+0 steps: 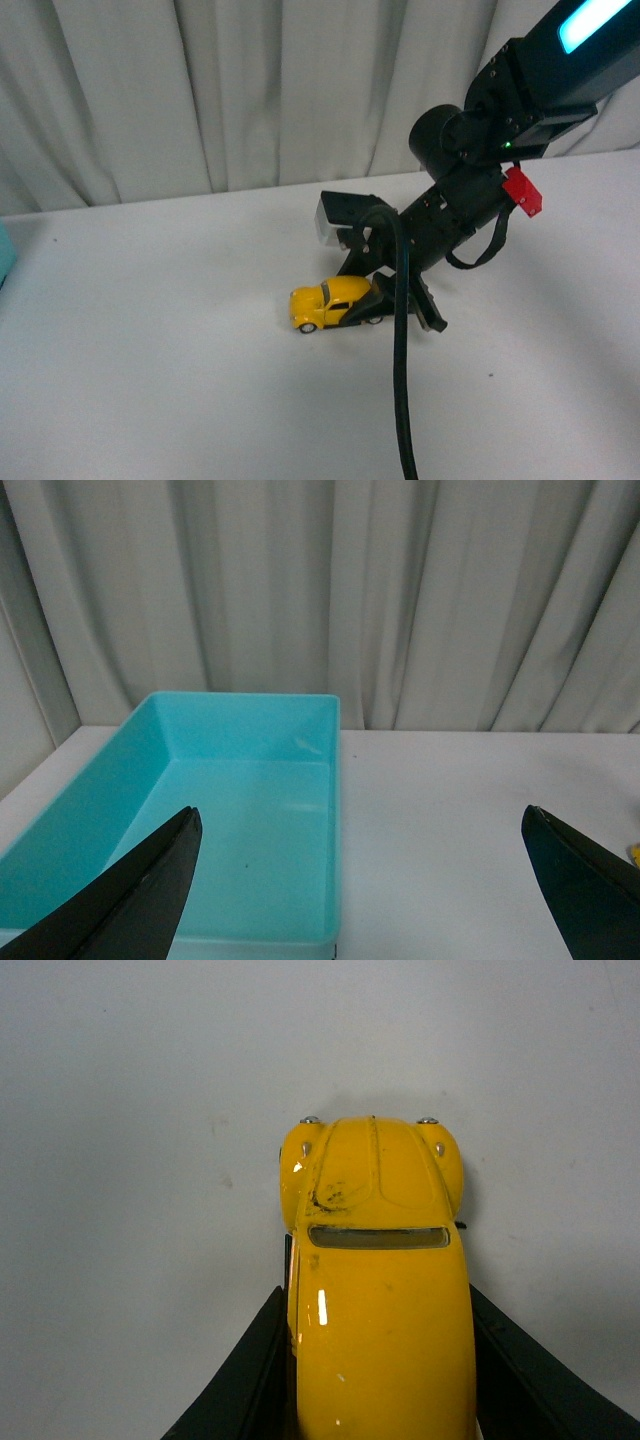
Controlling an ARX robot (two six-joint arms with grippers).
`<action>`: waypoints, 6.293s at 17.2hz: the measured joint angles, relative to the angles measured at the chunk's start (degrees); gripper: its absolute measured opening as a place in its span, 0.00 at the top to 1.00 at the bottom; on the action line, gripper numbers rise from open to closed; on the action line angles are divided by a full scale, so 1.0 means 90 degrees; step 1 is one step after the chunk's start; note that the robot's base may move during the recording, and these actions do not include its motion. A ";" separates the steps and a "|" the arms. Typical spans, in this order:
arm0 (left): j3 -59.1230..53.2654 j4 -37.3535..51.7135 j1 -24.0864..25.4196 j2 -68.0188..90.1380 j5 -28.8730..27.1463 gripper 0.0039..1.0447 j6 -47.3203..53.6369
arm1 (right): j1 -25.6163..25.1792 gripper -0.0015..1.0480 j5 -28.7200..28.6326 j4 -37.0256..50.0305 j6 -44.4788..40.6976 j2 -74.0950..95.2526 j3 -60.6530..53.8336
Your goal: Wind up and store yellow beetle toy
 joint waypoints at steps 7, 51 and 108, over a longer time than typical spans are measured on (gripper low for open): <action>0.0000 0.0000 0.0000 0.0000 -0.0002 0.06 0.0000 | -0.0913 0.60 -0.0063 0.0410 0.0175 -0.0493 -0.1180; 0.0000 0.0000 0.0000 0.0000 -0.0002 0.06 0.0000 | -0.1970 0.06 -0.0233 -0.1382 -0.2050 -0.4182 -0.2535; 0.0000 0.0002 0.0000 0.0000 -0.0002 0.06 0.0000 | -0.0226 0.06 0.4583 0.3512 0.8922 -1.5370 -0.9874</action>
